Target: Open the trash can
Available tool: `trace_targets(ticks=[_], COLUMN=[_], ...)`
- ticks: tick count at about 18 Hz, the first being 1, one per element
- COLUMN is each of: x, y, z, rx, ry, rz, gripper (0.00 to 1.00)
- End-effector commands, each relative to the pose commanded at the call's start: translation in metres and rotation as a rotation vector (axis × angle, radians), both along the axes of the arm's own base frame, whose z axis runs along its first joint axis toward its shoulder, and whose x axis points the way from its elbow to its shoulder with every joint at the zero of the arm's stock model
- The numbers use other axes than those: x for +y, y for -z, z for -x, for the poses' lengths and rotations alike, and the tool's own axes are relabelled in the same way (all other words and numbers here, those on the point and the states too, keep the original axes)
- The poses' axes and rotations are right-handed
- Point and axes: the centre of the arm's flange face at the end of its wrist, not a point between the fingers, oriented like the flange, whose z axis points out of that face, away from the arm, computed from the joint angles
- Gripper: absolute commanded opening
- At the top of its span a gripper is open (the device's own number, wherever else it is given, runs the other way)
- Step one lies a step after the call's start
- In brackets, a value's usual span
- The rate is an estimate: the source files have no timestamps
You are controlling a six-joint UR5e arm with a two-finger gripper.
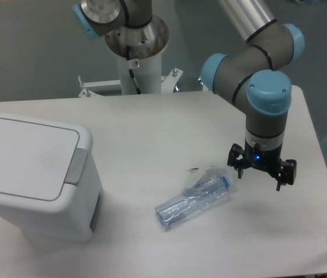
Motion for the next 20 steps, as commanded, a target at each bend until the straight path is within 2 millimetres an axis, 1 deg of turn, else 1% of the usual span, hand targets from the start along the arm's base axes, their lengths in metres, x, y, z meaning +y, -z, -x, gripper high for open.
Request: trace_targets(ticks=[2, 4, 6, 7, 10, 14, 16, 18, 20], x=[0.001, 0.002, 0.007, 0.01, 0.009, 0.023, 0.027, 0.037, 0.042], y=[0.0, -0.004, -0.015, -0.017, -0.024, -0.031, -0.041, -0.052, -0.068], z=[-0.002, -0.005, -0.012, -0.015, -0.015, -0.023, -0.029, -0.043, -0.055], rx=[-0.009, -0.015, -0.043, -0.068, -0.112, -0.226, -0.244, -0.273, -0.29], ry=[0.001, -0.006, -0.037, -0.058, -0.166, -0.297, -0.345, -0.336, -0.361], rz=[-0.013, -0.031, -0.101, -0.136, -0.203, -0.333, -0.363, -0.404, -0.437], gripper=[1.0, 1.0, 1.0, 1.0, 1.0, 1.0, 1.0, 1.0, 1.0])
